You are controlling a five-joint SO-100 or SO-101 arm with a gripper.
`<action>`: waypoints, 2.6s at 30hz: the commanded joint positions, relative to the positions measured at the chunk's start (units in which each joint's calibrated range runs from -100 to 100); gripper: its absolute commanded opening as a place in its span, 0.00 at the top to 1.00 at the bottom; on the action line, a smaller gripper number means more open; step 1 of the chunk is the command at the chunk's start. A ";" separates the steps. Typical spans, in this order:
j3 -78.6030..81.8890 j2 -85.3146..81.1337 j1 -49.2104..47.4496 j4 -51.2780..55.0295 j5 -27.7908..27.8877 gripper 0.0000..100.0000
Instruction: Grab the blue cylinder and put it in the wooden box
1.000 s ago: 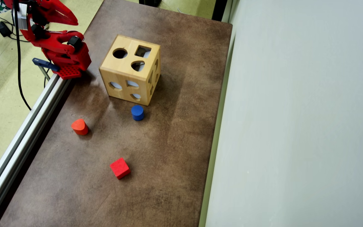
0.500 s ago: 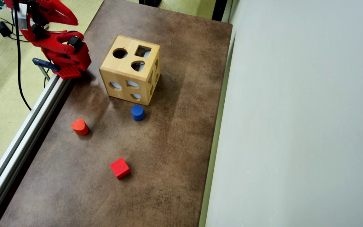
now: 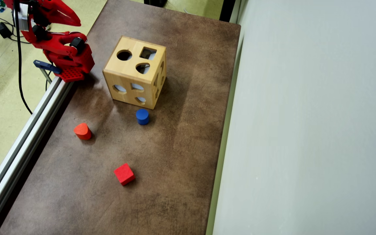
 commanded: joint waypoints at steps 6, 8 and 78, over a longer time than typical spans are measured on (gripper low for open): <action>-12.13 25.60 0.30 -0.47 -0.05 0.97; -14.10 29.76 0.30 -0.47 -0.05 0.97; -14.64 100.50 10.55 -39.64 3.76 0.95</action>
